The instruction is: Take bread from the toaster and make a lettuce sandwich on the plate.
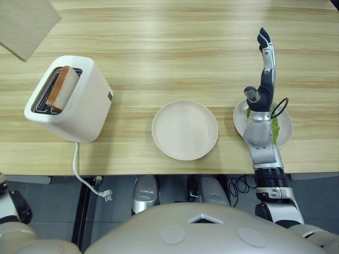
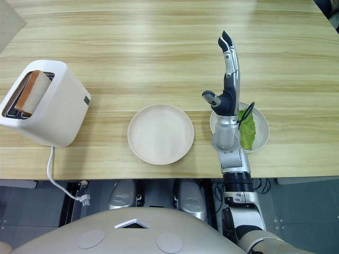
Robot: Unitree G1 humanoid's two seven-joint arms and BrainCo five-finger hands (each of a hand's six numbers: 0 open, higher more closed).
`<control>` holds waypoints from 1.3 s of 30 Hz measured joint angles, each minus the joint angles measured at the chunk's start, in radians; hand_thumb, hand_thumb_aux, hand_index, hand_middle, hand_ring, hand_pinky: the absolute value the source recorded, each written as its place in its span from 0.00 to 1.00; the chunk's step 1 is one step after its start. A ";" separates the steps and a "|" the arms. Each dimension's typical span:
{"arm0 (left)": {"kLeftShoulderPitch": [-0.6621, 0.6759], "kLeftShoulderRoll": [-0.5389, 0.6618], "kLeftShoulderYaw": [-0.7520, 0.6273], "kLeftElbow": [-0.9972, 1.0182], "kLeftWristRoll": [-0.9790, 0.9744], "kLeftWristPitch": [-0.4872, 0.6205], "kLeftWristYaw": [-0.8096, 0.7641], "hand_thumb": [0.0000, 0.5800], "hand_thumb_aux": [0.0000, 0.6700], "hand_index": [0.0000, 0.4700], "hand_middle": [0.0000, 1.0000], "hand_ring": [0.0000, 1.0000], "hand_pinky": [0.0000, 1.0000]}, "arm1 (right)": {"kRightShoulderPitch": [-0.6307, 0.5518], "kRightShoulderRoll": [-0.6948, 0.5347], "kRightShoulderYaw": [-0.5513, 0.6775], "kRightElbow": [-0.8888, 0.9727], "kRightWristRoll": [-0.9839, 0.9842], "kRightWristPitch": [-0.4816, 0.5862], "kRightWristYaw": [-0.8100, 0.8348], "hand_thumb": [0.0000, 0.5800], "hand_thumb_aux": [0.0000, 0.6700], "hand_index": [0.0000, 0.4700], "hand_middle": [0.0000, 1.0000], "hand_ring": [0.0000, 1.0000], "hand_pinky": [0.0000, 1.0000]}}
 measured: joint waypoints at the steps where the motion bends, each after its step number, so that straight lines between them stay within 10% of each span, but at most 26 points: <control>1: -0.008 -0.032 -0.026 -0.028 -0.025 0.014 -0.019 1.00 1.00 0.98 1.00 1.00 1.00 | -0.004 -0.001 0.000 0.000 0.008 0.000 0.001 0.00 0.00 0.00 0.00 0.00 0.00; 15: 0.084 -0.506 -0.540 -0.150 -0.227 0.236 -0.262 1.00 1.00 0.98 1.00 1.00 1.00 | -0.055 -0.444 -0.056 0.078 0.002 0.162 0.297 0.00 0.00 0.00 0.00 0.00 0.00; 39: -0.025 -0.601 -0.704 0.513 -0.123 0.042 -0.423 1.00 1.00 0.98 1.00 1.00 1.00 | 0.010 -0.769 0.221 0.554 -0.322 0.100 0.258 0.00 0.00 0.00 0.00 0.00 0.00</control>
